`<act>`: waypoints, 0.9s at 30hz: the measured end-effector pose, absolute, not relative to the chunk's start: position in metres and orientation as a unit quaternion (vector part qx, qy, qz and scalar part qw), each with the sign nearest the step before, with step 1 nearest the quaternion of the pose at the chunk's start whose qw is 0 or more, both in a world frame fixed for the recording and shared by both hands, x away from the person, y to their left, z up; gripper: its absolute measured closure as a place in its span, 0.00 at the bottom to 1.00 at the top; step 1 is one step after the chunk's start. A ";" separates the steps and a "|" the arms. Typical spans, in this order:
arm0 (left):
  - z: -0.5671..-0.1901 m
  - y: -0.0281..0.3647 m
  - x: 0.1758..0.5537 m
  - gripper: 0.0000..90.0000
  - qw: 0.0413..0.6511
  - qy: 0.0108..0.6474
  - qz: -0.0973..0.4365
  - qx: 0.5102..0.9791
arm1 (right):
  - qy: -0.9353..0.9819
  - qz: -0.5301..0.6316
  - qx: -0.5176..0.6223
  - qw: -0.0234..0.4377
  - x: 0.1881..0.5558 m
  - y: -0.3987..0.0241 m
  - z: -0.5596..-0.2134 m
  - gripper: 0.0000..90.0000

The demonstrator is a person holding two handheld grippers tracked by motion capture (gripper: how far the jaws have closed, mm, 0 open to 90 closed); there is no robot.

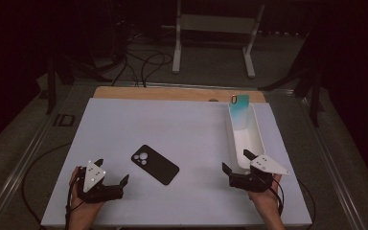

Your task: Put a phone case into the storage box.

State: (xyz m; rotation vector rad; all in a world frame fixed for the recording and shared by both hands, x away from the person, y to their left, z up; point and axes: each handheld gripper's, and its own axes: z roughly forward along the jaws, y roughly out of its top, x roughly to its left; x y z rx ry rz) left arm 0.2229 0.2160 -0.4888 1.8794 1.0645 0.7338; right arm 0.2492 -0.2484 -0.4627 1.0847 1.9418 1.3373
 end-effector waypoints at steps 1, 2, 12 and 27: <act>-0.489 0.216 0.223 0.00 0.417 0.424 0.292 0.749 | 0.718 0.498 0.406 0.269 0.248 -0.250 -0.464 0.09; -0.489 0.216 0.223 0.00 0.417 0.424 0.292 0.749 | 0.716 0.501 0.407 0.267 0.247 -0.250 -0.465 0.09; -0.484 0.213 0.221 0.00 0.428 0.420 0.291 0.745 | 0.715 0.503 0.404 0.270 0.245 -0.253 -0.468 0.09; -0.465 0.205 0.226 0.02 0.450 0.408 0.282 0.742 | 0.711 0.506 0.408 0.269 0.248 -0.255 -0.470 0.09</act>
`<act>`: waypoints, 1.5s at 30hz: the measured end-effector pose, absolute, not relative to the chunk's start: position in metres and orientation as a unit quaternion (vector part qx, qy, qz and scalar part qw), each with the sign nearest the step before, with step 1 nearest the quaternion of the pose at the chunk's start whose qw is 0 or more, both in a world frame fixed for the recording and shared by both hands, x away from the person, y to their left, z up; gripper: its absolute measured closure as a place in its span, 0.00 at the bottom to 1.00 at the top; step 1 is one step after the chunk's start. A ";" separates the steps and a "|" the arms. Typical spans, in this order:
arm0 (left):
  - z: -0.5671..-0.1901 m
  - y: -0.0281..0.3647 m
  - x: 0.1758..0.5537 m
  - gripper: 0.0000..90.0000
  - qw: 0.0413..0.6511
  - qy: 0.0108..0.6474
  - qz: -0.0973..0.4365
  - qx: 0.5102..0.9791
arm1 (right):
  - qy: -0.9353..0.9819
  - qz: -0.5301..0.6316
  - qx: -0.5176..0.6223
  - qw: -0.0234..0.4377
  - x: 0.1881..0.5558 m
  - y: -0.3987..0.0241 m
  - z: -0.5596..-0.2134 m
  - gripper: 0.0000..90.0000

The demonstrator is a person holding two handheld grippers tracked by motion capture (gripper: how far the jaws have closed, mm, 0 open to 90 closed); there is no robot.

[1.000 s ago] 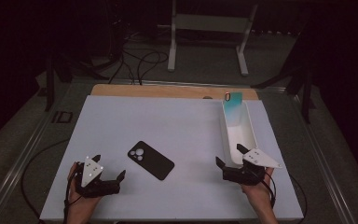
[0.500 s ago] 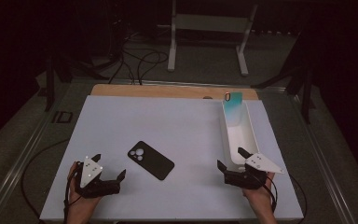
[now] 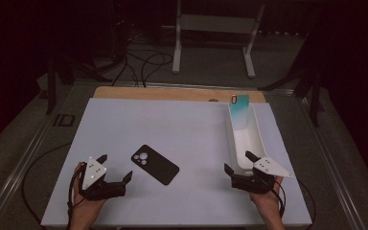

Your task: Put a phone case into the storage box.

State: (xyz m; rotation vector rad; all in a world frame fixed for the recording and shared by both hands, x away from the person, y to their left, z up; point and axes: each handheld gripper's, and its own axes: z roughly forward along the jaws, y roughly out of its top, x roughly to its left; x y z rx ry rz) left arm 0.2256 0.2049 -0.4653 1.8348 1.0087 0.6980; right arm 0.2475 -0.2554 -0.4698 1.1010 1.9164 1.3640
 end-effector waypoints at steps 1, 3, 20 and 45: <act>-0.463 0.204 0.227 0.02 0.451 0.406 0.280 0.744 | 0.711 0.506 0.408 0.269 0.248 -0.255 -0.470 0.09; -0.459 0.200 0.228 0.04 0.450 0.400 0.279 0.748 | 0.710 0.507 0.408 0.270 0.247 -0.255 -0.469 0.09; -0.451 0.161 0.266 0.30 0.446 0.375 0.248 0.774 | 0.706 0.509 0.412 0.270 0.248 -0.259 -0.469 0.09; -0.481 0.098 0.312 0.88 0.447 0.370 0.136 0.803 | 0.708 0.505 0.413 0.270 0.248 -0.258 -0.470 0.09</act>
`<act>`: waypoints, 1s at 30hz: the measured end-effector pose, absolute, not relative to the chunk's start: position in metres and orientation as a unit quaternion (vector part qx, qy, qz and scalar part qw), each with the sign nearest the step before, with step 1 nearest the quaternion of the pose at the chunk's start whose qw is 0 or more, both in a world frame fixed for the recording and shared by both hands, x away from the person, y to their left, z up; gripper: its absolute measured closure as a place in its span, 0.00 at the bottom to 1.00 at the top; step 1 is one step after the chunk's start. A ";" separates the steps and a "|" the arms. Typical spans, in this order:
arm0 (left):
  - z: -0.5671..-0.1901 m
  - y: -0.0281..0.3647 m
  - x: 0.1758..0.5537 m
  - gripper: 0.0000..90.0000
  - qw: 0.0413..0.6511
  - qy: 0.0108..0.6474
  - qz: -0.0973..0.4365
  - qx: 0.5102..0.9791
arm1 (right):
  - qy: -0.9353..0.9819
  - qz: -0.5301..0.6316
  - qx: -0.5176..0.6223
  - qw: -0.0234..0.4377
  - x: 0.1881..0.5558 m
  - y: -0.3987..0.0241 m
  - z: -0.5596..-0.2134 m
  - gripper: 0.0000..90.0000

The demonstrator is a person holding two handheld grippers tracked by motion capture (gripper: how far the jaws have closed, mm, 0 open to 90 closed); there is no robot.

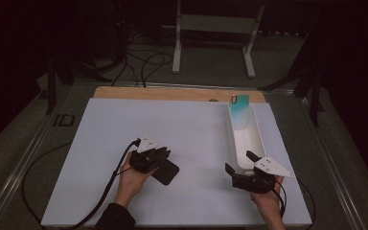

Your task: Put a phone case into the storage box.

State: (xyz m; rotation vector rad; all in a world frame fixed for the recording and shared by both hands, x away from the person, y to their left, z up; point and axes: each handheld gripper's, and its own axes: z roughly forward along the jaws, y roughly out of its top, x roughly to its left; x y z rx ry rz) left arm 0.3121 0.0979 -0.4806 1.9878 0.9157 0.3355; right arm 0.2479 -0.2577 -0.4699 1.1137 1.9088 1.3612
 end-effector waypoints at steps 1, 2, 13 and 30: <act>-0.482 0.095 0.313 0.90 0.446 0.369 0.133 0.805 | 0.708 0.505 0.413 0.270 0.248 -0.258 -0.470 0.09; -0.484 0.089 0.314 0.95 0.443 0.367 0.129 0.808 | 0.708 0.505 0.413 0.270 0.248 -0.258 -0.470 0.09; -0.496 0.061 0.318 1.00 0.414 0.360 0.113 0.829 | 0.710 0.505 0.411 0.269 0.247 -0.257 -0.470 0.09; -0.517 0.042 0.317 1.00 0.367 0.360 0.087 0.853 | 0.710 0.506 0.409 0.269 0.247 -0.257 -0.469 0.09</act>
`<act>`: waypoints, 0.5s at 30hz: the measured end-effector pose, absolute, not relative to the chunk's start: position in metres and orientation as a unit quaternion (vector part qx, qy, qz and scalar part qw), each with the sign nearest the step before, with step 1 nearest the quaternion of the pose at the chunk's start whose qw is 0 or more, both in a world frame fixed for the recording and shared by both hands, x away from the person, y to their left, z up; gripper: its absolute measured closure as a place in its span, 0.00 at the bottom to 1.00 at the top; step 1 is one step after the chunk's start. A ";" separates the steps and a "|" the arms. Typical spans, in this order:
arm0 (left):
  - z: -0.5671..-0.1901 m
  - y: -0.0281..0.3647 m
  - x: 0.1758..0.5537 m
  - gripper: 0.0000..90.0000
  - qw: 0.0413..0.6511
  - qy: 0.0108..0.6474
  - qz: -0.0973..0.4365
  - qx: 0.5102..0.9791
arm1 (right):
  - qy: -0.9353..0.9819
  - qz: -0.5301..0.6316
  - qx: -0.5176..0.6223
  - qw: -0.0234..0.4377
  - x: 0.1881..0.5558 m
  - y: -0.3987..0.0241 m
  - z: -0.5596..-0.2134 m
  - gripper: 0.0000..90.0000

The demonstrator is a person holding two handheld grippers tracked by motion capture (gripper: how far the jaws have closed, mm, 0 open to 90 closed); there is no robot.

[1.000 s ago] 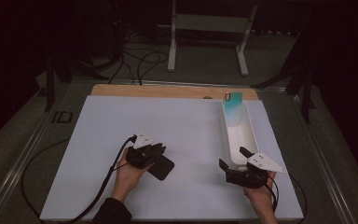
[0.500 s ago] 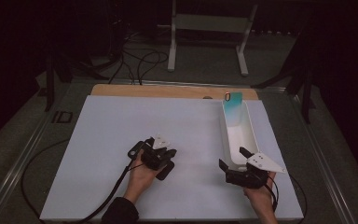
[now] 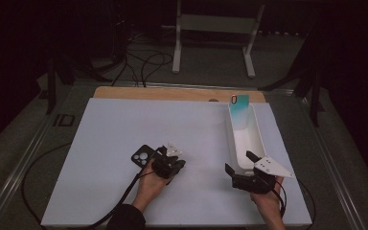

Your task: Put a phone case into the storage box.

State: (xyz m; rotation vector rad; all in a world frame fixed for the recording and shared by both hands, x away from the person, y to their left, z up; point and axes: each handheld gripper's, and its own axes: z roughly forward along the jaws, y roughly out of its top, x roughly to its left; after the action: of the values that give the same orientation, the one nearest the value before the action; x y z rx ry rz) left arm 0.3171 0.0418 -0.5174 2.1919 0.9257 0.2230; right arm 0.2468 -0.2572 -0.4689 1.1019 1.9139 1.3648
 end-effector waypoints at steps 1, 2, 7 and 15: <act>-0.519 0.041 0.317 1.00 0.362 0.362 0.085 0.855 | 0.710 0.506 0.409 0.269 0.247 -0.257 -0.469 0.09; -0.520 0.041 0.316 1.00 0.361 0.365 0.083 0.854 | 0.710 0.506 0.409 0.270 0.247 -0.257 -0.469 0.09; -0.519 0.042 0.315 1.00 0.357 0.366 0.080 0.856 | 0.711 0.506 0.408 0.270 0.246 -0.257 -0.469 0.09; -0.518 0.059 0.301 1.00 0.357 0.374 0.069 0.853 | 0.709 0.506 0.410 0.269 0.246 -0.258 -0.469 0.09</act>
State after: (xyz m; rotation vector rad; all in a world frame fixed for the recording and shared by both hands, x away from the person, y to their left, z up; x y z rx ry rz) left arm 0.3009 0.0592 -0.5183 2.2033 0.9646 0.1790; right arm 0.2461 -0.2584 -0.4686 1.1055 1.9126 1.3645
